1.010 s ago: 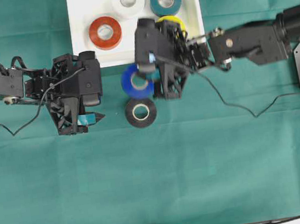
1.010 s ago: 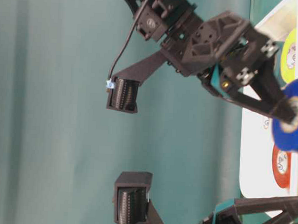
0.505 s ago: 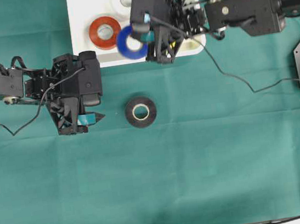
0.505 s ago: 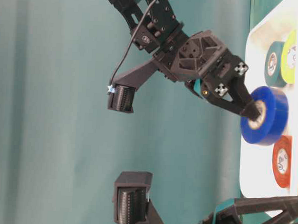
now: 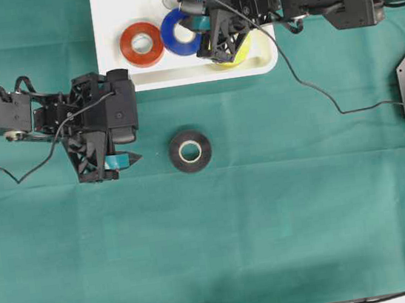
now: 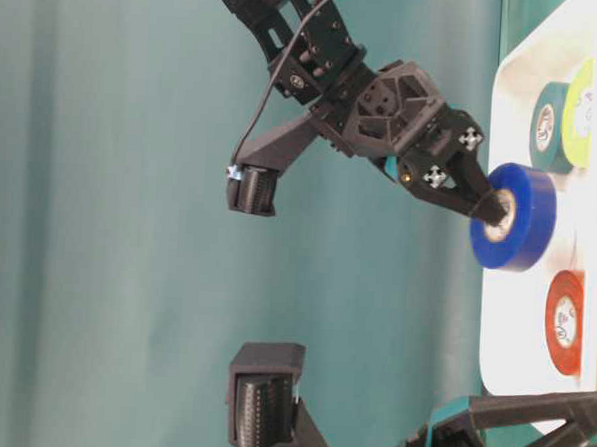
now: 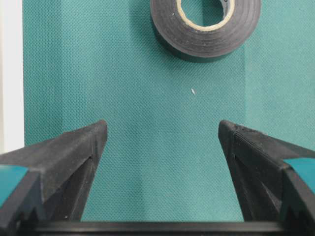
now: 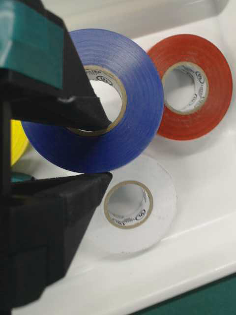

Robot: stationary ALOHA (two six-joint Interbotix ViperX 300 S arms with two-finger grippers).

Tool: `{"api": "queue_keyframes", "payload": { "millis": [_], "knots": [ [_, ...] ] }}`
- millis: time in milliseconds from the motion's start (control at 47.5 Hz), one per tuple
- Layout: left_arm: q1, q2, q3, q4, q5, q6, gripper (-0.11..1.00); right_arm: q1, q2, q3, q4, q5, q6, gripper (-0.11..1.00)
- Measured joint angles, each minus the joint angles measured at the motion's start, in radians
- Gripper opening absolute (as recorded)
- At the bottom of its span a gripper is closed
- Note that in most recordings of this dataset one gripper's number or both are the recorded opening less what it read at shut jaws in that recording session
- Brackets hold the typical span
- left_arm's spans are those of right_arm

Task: Put the tape alternately from left to right into the white case.
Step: 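Lift the blue roll with the right gripper and carry it into the tray, then release the blue roll in the tray and withdraw the right gripper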

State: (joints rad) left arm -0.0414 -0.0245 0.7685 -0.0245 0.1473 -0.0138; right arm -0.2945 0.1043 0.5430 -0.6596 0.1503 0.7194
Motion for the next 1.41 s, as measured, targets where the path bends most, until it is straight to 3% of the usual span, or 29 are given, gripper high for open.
{"api": "queue_keyframes", "payload": {
  "millis": [463, 652, 694, 1410],
  "knots": [
    [0.000, 0.000, 0.000, 0.000, 0.000, 0.000, 0.75, -0.002, 0.005, 0.002, 0.002, 0.000, -0.002, 0.27],
    [0.000, 0.000, 0.000, 0.000, 0.000, 0.000, 0.75, -0.002, 0.003, 0.002, 0.000, 0.000, -0.002, 0.79],
    [0.000, 0.000, 0.000, 0.000, 0.000, 0.000, 0.75, -0.002, 0.003, 0.003, 0.000, 0.000, -0.002, 0.84],
    [0.000, 0.000, 0.000, 0.000, 0.000, 0.000, 0.75, 0.015, 0.003, 0.029, 0.000, -0.002, 0.003, 0.82]
  ]
}}
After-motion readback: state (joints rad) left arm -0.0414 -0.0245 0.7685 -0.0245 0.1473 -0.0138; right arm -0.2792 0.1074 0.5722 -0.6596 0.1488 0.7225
